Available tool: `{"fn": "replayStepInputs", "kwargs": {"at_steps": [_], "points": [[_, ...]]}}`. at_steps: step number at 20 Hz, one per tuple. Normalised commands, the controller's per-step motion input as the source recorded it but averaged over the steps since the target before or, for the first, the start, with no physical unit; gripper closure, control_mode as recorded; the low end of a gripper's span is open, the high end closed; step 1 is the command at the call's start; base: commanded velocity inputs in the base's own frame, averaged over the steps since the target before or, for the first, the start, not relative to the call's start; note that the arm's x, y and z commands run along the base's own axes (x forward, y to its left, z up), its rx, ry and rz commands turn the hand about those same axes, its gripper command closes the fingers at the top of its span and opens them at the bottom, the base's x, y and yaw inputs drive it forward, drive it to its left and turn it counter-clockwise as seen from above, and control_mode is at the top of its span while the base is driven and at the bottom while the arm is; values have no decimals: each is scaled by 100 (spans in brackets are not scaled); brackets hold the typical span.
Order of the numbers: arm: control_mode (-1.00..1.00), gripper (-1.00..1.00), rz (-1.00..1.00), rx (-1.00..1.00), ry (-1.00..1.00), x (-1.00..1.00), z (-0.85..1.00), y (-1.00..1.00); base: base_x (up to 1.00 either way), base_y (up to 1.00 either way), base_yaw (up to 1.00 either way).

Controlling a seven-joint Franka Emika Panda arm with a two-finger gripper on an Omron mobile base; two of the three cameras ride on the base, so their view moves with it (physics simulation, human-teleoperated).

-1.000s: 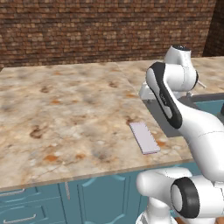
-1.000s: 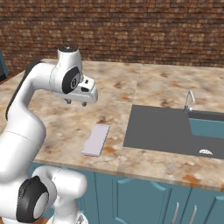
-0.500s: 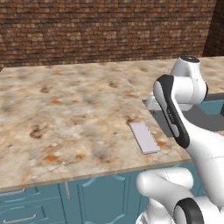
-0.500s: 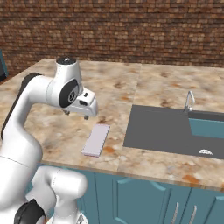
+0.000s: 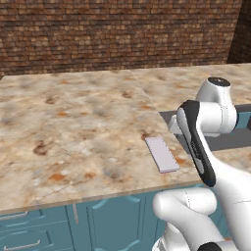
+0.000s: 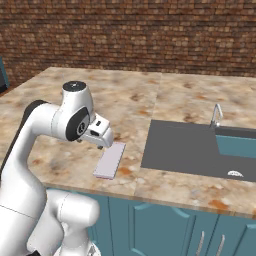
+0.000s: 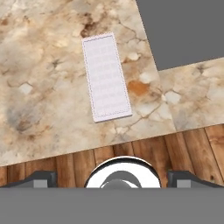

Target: The ice cube tray has been filled with water. Take the tray and place it in the freezer to make ice. Close the freezer door after placing the tray.

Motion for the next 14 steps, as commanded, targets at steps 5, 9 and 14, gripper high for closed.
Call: {"fn": "replayStepInputs", "kwargs": {"at_steps": [5,9,14], "points": [[-100,-100,1,0,0,11,-19,0,0,0,0],[-100,-100,8,-1,0,48,-23,5,0,0,0],[-100,-100,13,-10,4,61,-24,11,0,0,0]]}}
